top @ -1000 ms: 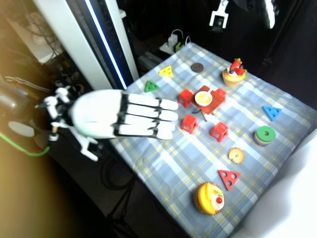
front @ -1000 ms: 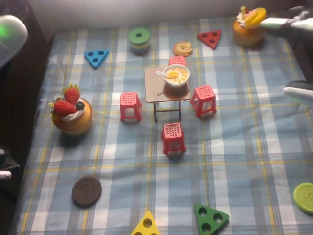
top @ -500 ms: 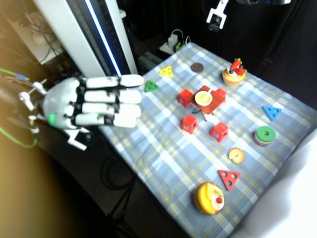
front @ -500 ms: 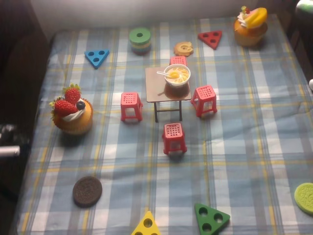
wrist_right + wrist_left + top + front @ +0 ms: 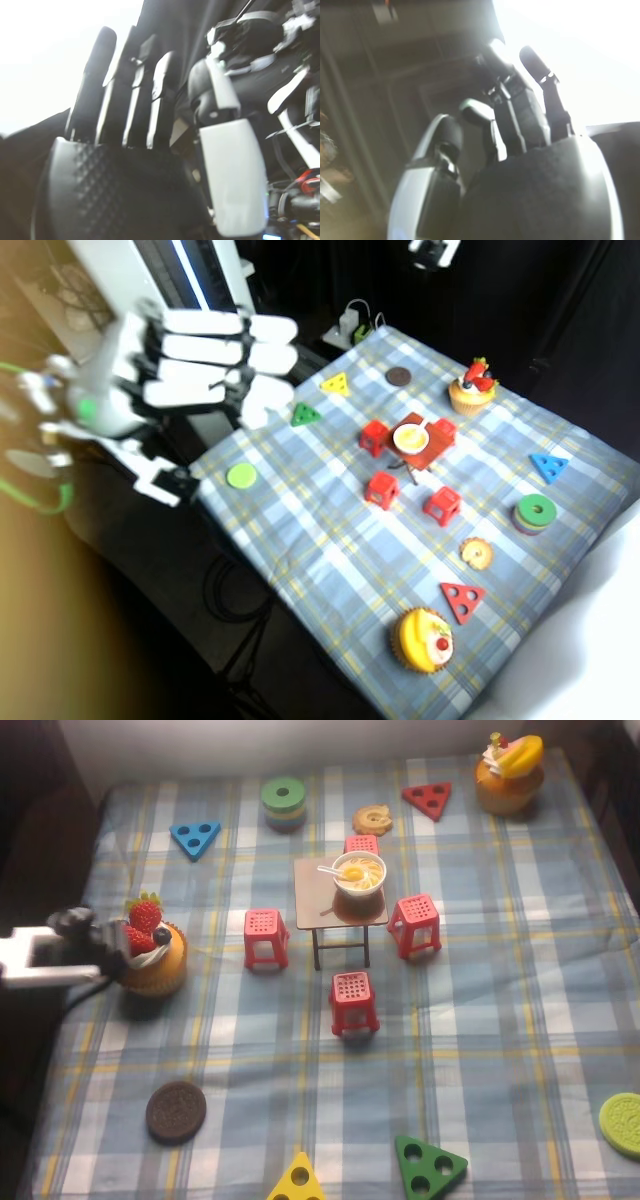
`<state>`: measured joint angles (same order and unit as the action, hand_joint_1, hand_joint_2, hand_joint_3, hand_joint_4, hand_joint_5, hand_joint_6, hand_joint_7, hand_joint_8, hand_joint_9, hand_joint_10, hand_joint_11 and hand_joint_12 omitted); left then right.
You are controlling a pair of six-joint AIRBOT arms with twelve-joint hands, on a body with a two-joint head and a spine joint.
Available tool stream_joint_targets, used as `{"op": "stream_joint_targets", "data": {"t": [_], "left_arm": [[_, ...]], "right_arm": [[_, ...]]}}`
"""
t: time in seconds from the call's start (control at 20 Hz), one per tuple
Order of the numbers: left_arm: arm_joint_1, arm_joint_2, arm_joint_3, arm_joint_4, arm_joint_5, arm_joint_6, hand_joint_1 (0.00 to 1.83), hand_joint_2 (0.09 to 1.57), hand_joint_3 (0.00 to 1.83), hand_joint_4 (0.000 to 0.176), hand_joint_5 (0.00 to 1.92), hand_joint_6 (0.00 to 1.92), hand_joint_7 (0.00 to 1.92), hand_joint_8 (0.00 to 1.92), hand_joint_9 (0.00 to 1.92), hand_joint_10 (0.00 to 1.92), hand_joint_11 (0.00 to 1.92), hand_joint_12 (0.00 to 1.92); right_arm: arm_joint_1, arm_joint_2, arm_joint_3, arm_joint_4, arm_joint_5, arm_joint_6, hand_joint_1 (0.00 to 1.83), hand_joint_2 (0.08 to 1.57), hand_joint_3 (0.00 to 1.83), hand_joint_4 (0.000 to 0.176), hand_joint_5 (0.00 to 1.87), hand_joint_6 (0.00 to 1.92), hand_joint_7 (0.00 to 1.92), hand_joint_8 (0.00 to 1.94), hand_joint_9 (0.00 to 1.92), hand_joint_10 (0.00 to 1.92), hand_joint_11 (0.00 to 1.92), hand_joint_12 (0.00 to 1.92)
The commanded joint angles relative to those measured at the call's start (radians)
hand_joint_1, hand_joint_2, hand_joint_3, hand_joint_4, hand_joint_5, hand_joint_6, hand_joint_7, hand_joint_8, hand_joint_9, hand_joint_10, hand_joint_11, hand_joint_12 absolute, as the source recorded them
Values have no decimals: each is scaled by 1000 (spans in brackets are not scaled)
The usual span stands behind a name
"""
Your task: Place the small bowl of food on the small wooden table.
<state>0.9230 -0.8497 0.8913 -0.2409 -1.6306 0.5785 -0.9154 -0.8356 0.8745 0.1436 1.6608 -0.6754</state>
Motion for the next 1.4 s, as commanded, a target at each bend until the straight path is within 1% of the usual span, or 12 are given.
{"op": "stream_joint_targets", "data": {"t": [0.0,0.1,0.8,0.85,0.9,0.95,1.0,1.05,1.1,1.25,1.3,1.35], "left_arm": [[-25,-24,13,3,-105,-26,74,1393,5,134,527,1461,550,1338,414,1337,12,1282],[-39,-90,34,-12,-105,-91,2,1476,7,6,567,1590,538,1552,457,1483,0,962],[-53,-102,48,-11,-105,-116,0,1482,3,0,567,1600,534,1570,456,1498,0,942],[-53,-103,49,-11,-105,-117,0,1482,3,0,567,1600,534,1570,456,1498,0,942],[-53,-105,52,-11,-105,-117,0,1482,3,0,567,1600,534,1570,456,1498,0,942],[-53,-106,55,-11,-105,-117,0,1482,3,0,567,1600,534,1570,456,1499,0,942],[-53,-106,57,-11,-105,-117,0,1482,3,0,567,1600,534,1570,456,1499,0,942],[-53,-107,57,-11,-105,-117,526,1288,0,0,645,872,717,988,622,1125,249,1362],[-54,-109,56,-10,-105,-117,624,1203,0,0,750,551,823,908,736,1085,320,1488],[-55,-110,57,-10,-105,-118,409,1342,3,0,923,829,868,1185,715,1365,290,1371],[-55,-111,58,-10,-105,-118,298,1396,5,0,873,950,773,1263,575,1432,160,1428],[-56,-114,60,-10,-105,-118,247,1365,0,0,880,975,763,1210,572,1332,165,1306]], "right_arm": [[12,-18,5,5,105,33,1177,1220,1,0,705,1304,886,1274,902,1206,777,1674],[29,-97,43,18,105,142,1182,1236,4,0,643,1352,881,1290,934,1155,824,1597],[56,-102,71,3,105,138,1113,1326,0,0,532,1483,718,1564,690,1278,596,1686],[56,-102,74,3,105,138,1217,1331,0,25,327,800,613,1601,738,1542,845,1759],[56,-103,76,3,105,138,975,1473,43,3,65,192,122,705,147,1052,168,1873],[56,-104,75,3,105,138,1210,1312,1,11,579,105,574,1294,515,781,304,1595],[56,-104,73,3,105,138,747,1449,15,0,518,25,564,573,683,455,534,1376],[56,-103,73,3,105,138,857,1337,0,60,627,1172,832,274,813,437,432,1390],[56,-99,72,2,105,138,809,1380,0,61,539,1566,895,161,788,616,428,1386],[48,-92,71,-2,105,138,732,1377,0,171,521,1651,875,508,721,1269,671,1543],[47,-92,70,-2,105,138,574,1372,0,4,618,671,805,475,642,1140,427,1530],[46,-91,71,-2,105,138,521,1381,0,19,610,206,761,460,636,1164,460,1550]]}}
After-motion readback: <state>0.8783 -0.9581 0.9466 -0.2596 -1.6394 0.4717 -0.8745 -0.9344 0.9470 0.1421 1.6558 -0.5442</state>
